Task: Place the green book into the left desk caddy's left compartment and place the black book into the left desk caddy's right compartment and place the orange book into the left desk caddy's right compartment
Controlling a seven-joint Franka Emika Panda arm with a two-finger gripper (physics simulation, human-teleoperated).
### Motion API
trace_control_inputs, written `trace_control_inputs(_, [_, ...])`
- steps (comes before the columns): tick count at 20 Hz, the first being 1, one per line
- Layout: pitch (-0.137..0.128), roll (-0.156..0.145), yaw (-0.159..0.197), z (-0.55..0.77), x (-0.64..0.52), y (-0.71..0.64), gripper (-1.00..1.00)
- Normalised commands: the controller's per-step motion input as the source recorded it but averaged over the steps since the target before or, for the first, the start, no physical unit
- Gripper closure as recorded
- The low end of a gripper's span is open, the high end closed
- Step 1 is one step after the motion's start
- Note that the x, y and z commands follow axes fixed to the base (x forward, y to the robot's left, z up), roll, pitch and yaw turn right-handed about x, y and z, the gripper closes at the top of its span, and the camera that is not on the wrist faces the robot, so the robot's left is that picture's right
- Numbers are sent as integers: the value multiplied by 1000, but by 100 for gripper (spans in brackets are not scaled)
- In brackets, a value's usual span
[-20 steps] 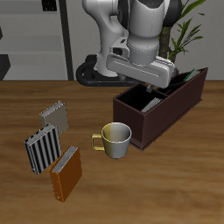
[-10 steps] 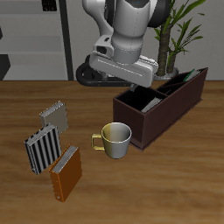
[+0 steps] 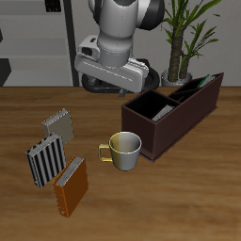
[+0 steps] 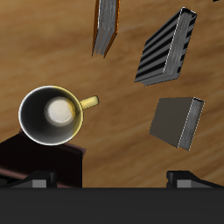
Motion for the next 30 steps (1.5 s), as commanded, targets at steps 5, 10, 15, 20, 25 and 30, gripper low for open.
trace_control_inputs(5, [-19, 47, 67, 39, 240, -282, -100])
trace_control_inputs(10, [47, -11, -31, -3, 318, -502, -100])
trace_control_inputs(15, [-22, 66, 76, -4, 312, -195, -100])
trace_control_inputs(20, [-3, 3, 20, -43, 268, -168, -100])
trace_control_inputs(25, [-14, -3, 5, -1, 203, -122, -100])
trace_control_inputs(30, [-23, 18, 15, -59, 204, -131, -100])
